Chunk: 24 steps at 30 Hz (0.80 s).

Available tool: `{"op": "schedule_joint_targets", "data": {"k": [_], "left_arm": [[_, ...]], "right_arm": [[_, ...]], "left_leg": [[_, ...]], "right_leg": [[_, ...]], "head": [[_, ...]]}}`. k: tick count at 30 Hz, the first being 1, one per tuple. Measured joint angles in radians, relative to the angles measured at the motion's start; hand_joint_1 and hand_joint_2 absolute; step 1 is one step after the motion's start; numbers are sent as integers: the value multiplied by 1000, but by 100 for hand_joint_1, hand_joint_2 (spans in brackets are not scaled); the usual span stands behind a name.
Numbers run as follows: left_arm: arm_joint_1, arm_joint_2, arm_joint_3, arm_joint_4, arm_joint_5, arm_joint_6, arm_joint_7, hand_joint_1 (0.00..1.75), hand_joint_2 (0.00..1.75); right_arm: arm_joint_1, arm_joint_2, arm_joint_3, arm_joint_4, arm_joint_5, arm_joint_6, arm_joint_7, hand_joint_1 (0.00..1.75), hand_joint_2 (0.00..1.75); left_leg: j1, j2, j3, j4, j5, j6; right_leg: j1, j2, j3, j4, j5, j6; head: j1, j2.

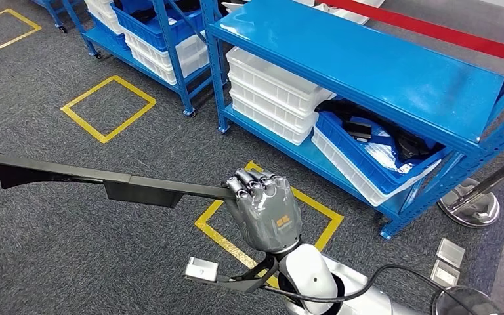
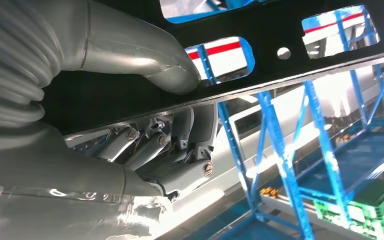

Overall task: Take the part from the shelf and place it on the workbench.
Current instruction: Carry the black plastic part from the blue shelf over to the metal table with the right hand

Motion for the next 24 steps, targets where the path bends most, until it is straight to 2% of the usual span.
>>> {"op": "schedule_joint_targets", "data": {"k": [1, 3, 4, 6, 7, 8, 9, 11, 12, 13, 15, 16, 18, 20, 22, 23, 24], "left_arm": [[1, 0, 0, 0, 0, 0, 0, 0, 175], [3, 0, 0, 0, 0, 1, 0, 0, 175], [2, 0, 0, 0, 0, 1, 0, 0, 175], [2, 0, 0, 0, 0, 1, 0, 0, 175], [3, 0, 0, 0, 0, 1, 0, 0, 175], [3, 0, 0, 0, 0, 1, 0, 0, 175], [3, 0, 0, 0, 0, 1, 0, 0, 175], [3, 0, 0, 0, 0, 1, 0, 0, 175], [3, 0, 0, 0, 0, 1, 0, 0, 175], [2, 0, 0, 0, 0, 1, 0, 0, 175], [3, 0, 0, 0, 0, 1, 0, 0, 175], [5, 0, 0, 0, 0, 1, 0, 0, 175], [7, 1, 0, 0, 0, 3, 0, 0, 175], [8, 1, 0, 0, 1, 8, -1, 0, 175], [9, 1, 0, 0, 1, 13, -1, 0, 175], [10, 1, 0, 0, 1, 15, -1, 0, 175], [10, 1, 0, 0, 1, 16, -1, 0, 175]], "right_arm": [[0, 0, 0, 0, 0, 0, 0, 175, 175], [-2, 1, 0, 0, 0, -1, 0, 175, 175], [-3, 1, 0, 0, 0, -1, 0, 175, 175], [-3, 1, 0, 0, 0, -1, 0, 175, 175], [-2, 1, 0, 0, 0, -2, 0, 175, 175], [-1, 1, 0, 0, 0, -2, 0, 175, 175], [0, 1, 0, 0, 0, -2, 0, 175, 175], [-1, 1, 0, 0, 0, -2, 0, 175, 175], [-1, 2, 0, 0, 0, -2, 0, 175, 175], [-2, 2, 0, 0, -1, -2, 0, 175, 175], [-2, 3, 0, 1, -2, -4, 0, 175, 175], [-2, 3, 0, 1, -2, -5, -1, 175, 175], [-5, 5, 0, 1, -3, -7, -2, 175, 175], [-6, 6, 1, 1, -3, -9, -5, 175, 175], [-5, 7, 1, 2, -3, -11, -7, 175, 175], [-5, 6, 1, 2, -3, -11, -7, 175, 175], [-4, 6, 1, 3, -3, -11, -7, 175, 175]], "left_leg": [[2, -5, 1, -5, 2, 5], [8, -14, 7, -18, 8, 18], [11, -18, 10, -24, 11, 24], [10, -27, 10, -25, 12, 30], [9, -33, 10, -25, 12, 30], [9, -40, 10, -24, 11, 30], [9, -48, 11, -23, 11, 30], [11, -65, 10, -16, 8, 25], [11, -73, 7, -9, 5, 21], [11, -81, 2, -3, 3, 15], [10, -92, -7, 3, 4, 5], [12, -98, -9, 3, 6, -1], [14, -89, -15, 22, -7, -11], [16, -59, -50, 107, -55, -22], [19, -38, -111, 233, -109, -30], [20, -35, -130, 271, -118, -31], [20, -33, -131, 271, -107, -31]], "right_leg": [[0, -2, 2, -2, -2, 5], [-2, 15, -4, 20, -23, 14], [-3, 30, -20, 59, -49, 17], [-3, 52, -81, 186, -111, 19], [-3, 55, -110, 244, -128, 20], [-3, 56, -127, 274, -128, 21], [-4, 57, -123, 260, -105, 22], [-7, 67, -73, 142, -32, 20], [-8, 80, -46, 77, -6, 19], [-10, 92, -29, 35, 6, 17], [-7, 101, -21, 12, 6, 9], [-6, 95, -22, 12, 8, 2], [-8, 79, -17, 6, 12, -9], [-10, 60, -13, 2, 12, -16], [-9, 41, -12, 3, 10, -21], [-8, 31, -12, 3, 9, -21], [-7, 22, -11, 3, 8, -21]], "head": [[0, 0], [1, 0], [3, 0], [9, 0], [12, 0], [13, 0], [14, 0], [17, 0], [18, 0], [18, 0], [16, 0], [16, 0], [12, 0], [4, 0], [-1, 0], [-1, 0], [-2, 0]]}}
